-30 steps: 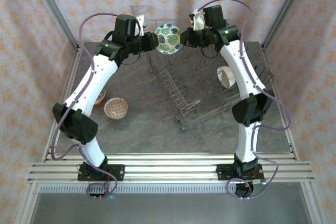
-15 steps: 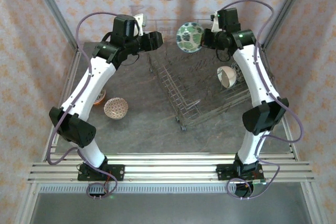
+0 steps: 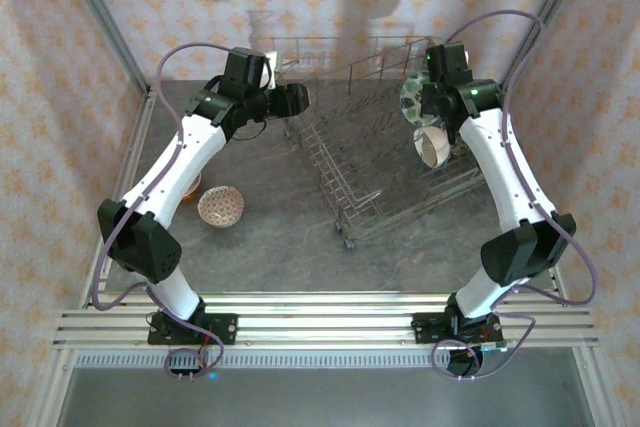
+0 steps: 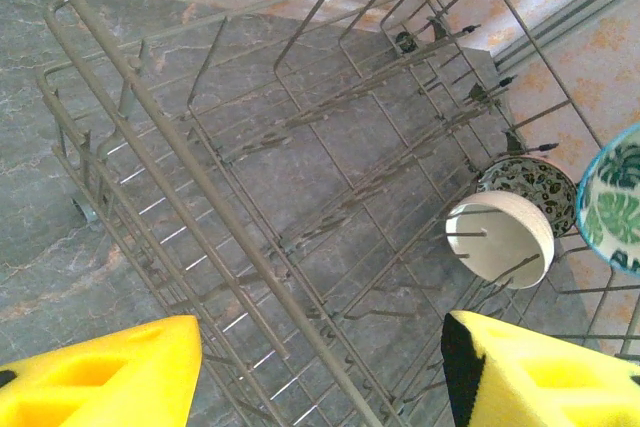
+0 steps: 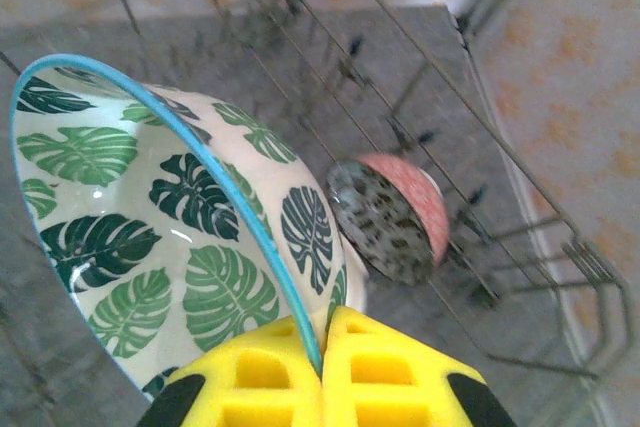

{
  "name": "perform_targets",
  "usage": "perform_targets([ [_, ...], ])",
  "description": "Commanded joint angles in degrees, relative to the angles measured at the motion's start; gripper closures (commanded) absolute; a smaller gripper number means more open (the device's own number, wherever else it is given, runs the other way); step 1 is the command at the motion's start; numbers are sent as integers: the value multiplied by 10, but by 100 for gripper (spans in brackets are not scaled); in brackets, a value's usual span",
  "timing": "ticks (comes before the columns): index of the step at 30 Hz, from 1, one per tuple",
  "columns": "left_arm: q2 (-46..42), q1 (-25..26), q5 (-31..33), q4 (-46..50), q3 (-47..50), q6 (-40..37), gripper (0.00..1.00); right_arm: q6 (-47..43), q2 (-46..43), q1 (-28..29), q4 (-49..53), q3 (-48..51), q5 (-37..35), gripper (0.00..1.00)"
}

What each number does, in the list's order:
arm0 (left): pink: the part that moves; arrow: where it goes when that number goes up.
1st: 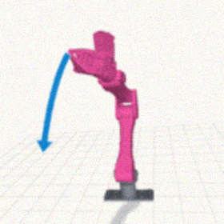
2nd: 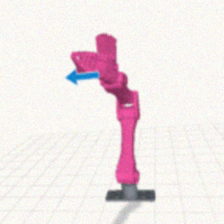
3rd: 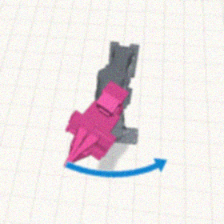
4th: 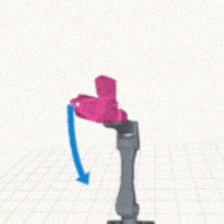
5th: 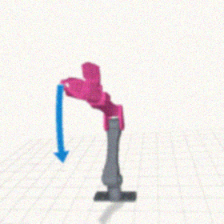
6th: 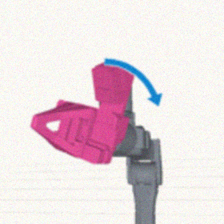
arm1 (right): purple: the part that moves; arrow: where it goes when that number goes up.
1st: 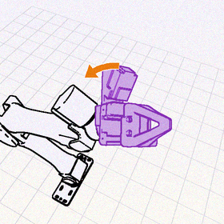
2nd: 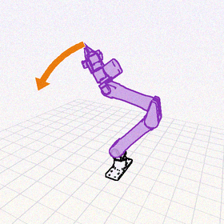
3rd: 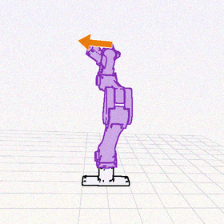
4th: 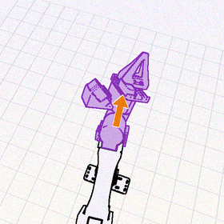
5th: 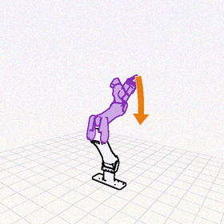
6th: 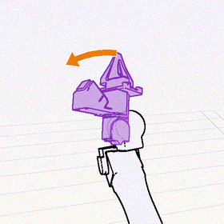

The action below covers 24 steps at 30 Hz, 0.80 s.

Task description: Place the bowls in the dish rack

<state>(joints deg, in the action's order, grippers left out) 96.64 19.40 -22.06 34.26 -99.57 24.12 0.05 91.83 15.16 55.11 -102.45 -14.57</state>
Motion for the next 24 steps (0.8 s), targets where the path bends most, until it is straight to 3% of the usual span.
perform_targets([
  [1,8,-1,2,6,-3,1,34,-3,-50,19,14,44,-93,100],
  [12,53,-1,-3,31,-55,5,34,28,-92,88,2,156,-250,100],
  [18,59,-1,-7,32,-56,6,34,-4,-88,118,-48,183,-347,100],
  [24,57,-1,-5,33,-48,6,34,-53,-76,143,-114,209,-399,100],
])
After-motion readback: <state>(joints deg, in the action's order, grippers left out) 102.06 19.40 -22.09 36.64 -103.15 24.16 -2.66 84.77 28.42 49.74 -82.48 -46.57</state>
